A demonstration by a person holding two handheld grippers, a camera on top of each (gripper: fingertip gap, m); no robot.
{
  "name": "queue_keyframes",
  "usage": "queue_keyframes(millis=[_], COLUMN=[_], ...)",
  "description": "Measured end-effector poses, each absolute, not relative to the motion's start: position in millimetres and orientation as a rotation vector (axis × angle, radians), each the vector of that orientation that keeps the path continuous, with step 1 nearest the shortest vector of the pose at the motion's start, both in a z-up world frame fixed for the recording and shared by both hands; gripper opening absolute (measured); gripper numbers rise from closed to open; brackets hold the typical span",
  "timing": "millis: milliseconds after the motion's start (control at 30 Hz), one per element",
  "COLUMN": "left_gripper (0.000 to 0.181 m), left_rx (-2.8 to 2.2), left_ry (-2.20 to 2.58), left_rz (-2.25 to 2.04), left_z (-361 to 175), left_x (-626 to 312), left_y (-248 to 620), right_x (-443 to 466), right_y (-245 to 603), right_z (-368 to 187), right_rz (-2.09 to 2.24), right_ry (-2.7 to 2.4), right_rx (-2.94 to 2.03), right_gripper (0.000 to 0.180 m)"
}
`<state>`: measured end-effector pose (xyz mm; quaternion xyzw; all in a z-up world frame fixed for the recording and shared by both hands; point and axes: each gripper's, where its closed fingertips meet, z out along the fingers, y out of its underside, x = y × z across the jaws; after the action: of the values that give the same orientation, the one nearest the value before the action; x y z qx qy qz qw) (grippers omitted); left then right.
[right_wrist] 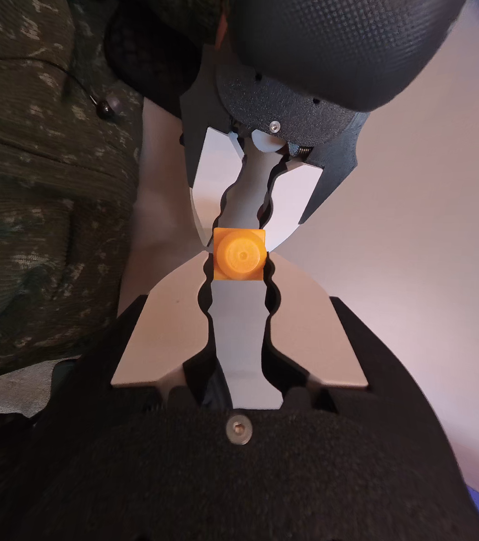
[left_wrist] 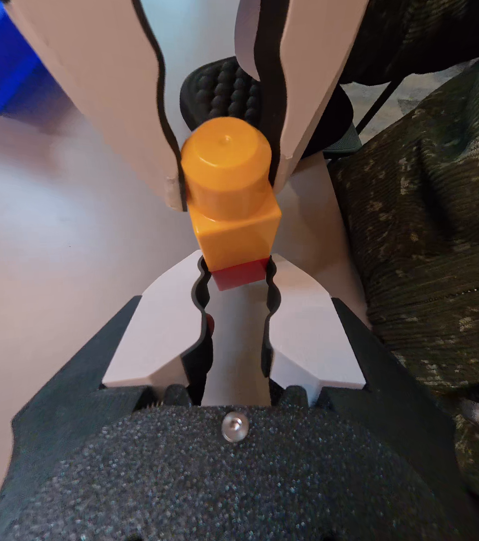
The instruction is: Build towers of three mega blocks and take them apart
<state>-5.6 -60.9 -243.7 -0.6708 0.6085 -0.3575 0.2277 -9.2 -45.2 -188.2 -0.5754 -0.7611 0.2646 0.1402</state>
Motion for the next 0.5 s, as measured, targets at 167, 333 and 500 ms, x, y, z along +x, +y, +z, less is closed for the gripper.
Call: queue_keyframes(millis=[167, 333, 500], left_gripper=[0.037, 0.050, 0.055], left_rx=[-1.813, -1.818, -1.796], left_ry=[1.687, 1.576, 1.299], left_rz=[-0.894, -0.810, -0.641], left_z=[-248.5, -241.7, -195.1], left_x=[-9.9, -23.9, -82.2], left_y=[-53.2, -30.3, 15.7], right_x=[-12.8, -24.7, -31.7], right_y=[-42.3, -29.2, -15.6], right_z=[-191.2, -202.6, -206.5], right_rz=[0.784, 0.746, 0.690], right_ry=[-2.160, -2.092, -2.054], right_rx=[-1.633, -1.651, -1.677], right_gripper=[0.033, 0.033, 0.033])
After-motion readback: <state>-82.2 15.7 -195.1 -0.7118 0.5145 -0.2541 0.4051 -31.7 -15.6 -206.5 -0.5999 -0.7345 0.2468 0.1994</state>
